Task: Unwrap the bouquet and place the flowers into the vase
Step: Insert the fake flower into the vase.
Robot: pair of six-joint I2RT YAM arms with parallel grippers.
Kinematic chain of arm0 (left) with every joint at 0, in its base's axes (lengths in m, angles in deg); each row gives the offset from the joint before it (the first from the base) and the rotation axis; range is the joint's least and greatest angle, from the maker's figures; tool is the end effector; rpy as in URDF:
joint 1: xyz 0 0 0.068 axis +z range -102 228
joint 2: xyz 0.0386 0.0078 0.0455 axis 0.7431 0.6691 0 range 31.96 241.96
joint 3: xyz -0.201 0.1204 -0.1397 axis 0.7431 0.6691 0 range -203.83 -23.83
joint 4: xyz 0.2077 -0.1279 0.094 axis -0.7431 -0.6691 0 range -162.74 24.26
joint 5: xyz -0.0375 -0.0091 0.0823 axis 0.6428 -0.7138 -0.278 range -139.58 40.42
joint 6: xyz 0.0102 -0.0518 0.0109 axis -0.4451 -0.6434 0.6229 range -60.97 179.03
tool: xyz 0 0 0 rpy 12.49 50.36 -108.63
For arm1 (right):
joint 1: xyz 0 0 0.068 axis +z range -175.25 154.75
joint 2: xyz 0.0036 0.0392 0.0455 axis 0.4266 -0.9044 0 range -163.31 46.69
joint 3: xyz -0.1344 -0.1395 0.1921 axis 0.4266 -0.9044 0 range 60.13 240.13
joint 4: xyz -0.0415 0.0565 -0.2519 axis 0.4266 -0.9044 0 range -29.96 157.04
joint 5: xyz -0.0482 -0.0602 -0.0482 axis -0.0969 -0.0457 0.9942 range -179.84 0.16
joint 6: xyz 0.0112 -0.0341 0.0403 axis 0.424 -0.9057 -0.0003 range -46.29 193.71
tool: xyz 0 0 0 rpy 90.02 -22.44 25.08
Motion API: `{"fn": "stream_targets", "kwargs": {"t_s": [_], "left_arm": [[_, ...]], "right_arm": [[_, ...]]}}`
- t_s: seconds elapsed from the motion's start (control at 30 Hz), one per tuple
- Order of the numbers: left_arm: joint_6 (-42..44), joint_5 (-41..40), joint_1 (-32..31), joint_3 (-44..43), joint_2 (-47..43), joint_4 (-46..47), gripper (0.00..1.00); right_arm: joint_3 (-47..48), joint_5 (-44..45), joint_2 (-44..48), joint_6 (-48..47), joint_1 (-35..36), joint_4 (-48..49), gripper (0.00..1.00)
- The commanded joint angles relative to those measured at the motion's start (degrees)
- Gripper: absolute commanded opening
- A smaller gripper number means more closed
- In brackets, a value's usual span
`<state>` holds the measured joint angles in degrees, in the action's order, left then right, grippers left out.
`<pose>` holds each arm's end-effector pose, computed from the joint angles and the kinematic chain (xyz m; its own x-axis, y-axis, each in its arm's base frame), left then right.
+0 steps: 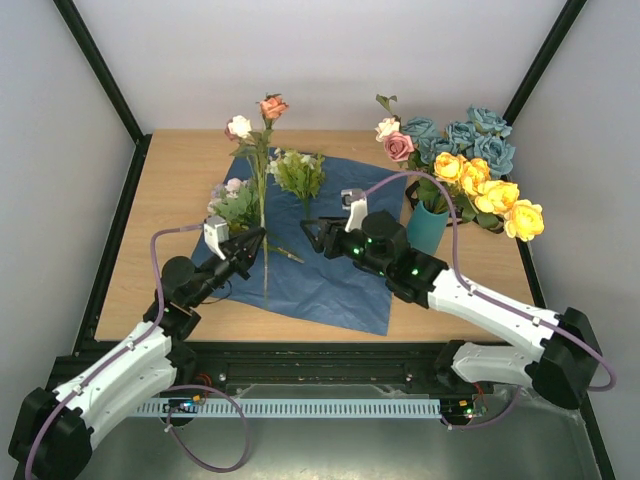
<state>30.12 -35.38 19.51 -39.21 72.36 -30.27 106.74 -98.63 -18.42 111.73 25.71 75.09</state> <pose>0.1479 -0.0903 0.2550 -0.1866 -0.4319 -0.8824 0.6674 0.6034 -0.4365 0.1644 0.2114 0.3123 -0.6211 0.2005 -0.7577 -0.6090 0.4850 0.6276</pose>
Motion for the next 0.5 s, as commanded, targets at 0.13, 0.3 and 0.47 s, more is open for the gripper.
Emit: {"fn": "stream_targets", "kwargs": {"t_s": [0.13,0.3,0.47], "left_arm": [[1.08,5.17,-1.06,0.55,-1.17,5.94,0.02],[1.13,5.56,-1.61,0.52,-1.47,5.93,0.02],[1.16,6.24,-2.13,0.18,-1.57,5.93,0.02]], "right_arm": [[7.02,-4.94,-5.50,-3.94,0.68,8.15,0.58],[7.29,-6.82,-7.50,-3.00,1.60,13.55,0.53],[9.52,-6.78,-10.15,-3.81,3.59,13.94,0.52]]}}
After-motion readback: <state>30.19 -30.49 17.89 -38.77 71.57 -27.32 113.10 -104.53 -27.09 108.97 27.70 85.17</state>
